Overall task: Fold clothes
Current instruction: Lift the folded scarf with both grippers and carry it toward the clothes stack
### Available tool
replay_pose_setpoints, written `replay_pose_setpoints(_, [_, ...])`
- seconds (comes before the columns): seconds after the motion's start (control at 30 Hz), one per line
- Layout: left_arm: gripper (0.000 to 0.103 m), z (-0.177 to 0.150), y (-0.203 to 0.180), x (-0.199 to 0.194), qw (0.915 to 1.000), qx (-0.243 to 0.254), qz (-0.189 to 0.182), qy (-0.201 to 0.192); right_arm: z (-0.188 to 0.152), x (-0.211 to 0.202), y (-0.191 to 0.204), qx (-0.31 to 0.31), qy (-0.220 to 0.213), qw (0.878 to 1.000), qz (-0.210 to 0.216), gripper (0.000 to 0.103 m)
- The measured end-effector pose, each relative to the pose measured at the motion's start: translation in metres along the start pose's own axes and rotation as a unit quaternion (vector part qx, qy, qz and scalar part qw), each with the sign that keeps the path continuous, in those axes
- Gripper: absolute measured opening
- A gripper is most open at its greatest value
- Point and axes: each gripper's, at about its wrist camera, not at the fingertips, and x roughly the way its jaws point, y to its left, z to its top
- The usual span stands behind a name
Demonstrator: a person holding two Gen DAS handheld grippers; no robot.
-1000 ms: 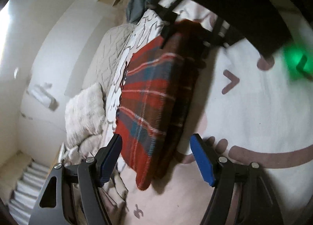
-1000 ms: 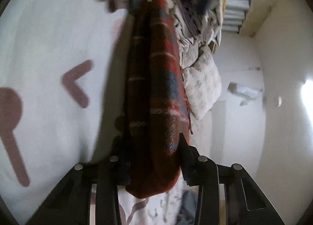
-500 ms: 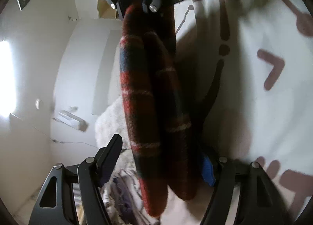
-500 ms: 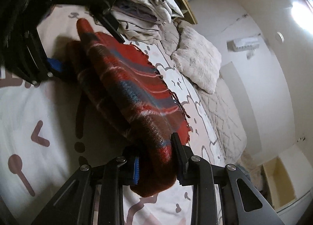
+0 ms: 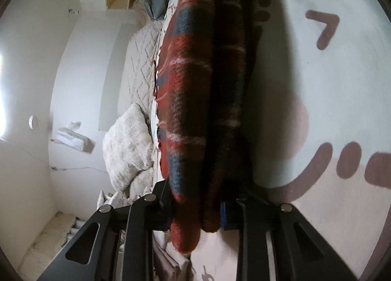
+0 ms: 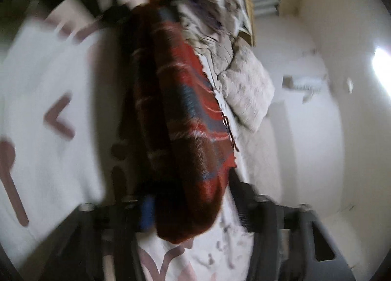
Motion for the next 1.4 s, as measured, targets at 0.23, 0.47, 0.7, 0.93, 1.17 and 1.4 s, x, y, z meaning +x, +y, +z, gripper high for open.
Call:
replay_pose_setpoints(0.23, [0.023, 0.003, 0.022, 0.013, 0.9948, -0.088, -0.043, 0.028, 0.002, 0.015, 0.007, -0.019, 0.007, 1.0, 0.006, 0.058])
replay_pose_setpoints(0.47, [0.02, 0.006, 0.113, 0.033, 0.9485, -0.292, -0.107, 0.058, 0.012, 0.025, -0.036, -0.003, 0.009, 0.999, 0.04, 0.027])
replay_pose_setpoints(0.7, [0.02, -0.014, 0.257, 0.05, 0.8694, -0.478, -0.112, 0.055, 0.051, 0.059, -0.181, 0.059, 0.005, 0.998, 0.034, 0.023])
replay_pose_setpoints(0.93, [0.02, -0.055, 0.421, 0.062, 0.8338, -0.55, -0.036, 0.029, 0.123, 0.087, -0.327, 0.091, -0.024, 0.995, -0.027, 0.023])
replay_pose_setpoints(1.17, [0.02, -0.128, 0.525, 0.066, 0.8041, -0.59, 0.059, 0.043, 0.22, 0.105, -0.427, 0.13, -0.086, 0.985, -0.075, 0.023])
replay_pose_setpoints(1.4, [0.02, -0.229, 0.568, 0.091, 0.7604, -0.636, 0.112, 0.068, 0.314, 0.147, -0.447, 0.176, -0.136, 0.972, -0.071, 0.023])
